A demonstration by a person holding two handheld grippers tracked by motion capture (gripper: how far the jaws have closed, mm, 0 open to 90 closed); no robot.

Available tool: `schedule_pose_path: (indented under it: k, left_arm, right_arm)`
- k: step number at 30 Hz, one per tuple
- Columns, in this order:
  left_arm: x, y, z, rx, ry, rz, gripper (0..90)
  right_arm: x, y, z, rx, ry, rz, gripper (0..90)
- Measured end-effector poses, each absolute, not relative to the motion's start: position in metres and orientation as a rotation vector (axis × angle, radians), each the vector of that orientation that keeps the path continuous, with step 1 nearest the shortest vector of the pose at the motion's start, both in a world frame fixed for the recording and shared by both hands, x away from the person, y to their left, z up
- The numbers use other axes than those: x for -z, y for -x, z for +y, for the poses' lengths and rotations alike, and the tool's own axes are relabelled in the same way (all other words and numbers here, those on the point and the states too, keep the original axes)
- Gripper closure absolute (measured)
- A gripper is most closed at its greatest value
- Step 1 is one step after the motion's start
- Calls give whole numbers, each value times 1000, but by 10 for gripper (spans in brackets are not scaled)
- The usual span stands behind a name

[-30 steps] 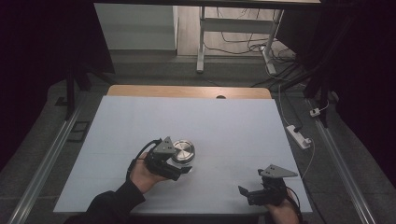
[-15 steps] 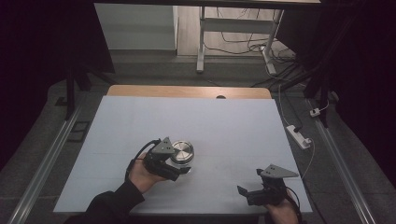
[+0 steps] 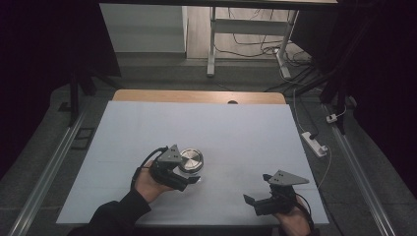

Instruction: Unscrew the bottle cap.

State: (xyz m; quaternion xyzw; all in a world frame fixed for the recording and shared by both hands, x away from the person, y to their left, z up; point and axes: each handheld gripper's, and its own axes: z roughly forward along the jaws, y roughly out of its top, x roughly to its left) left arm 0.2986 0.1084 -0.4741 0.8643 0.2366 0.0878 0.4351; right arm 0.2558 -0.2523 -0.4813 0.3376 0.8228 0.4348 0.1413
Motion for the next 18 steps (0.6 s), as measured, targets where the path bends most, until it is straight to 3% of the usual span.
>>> schedule_pose_path:
  k: [18]
  left_arm:
    - [474,-299,110,-222,-2140,573,156]
  right_arm:
    - [451,-268,-197,-1356,-756,2459,0]
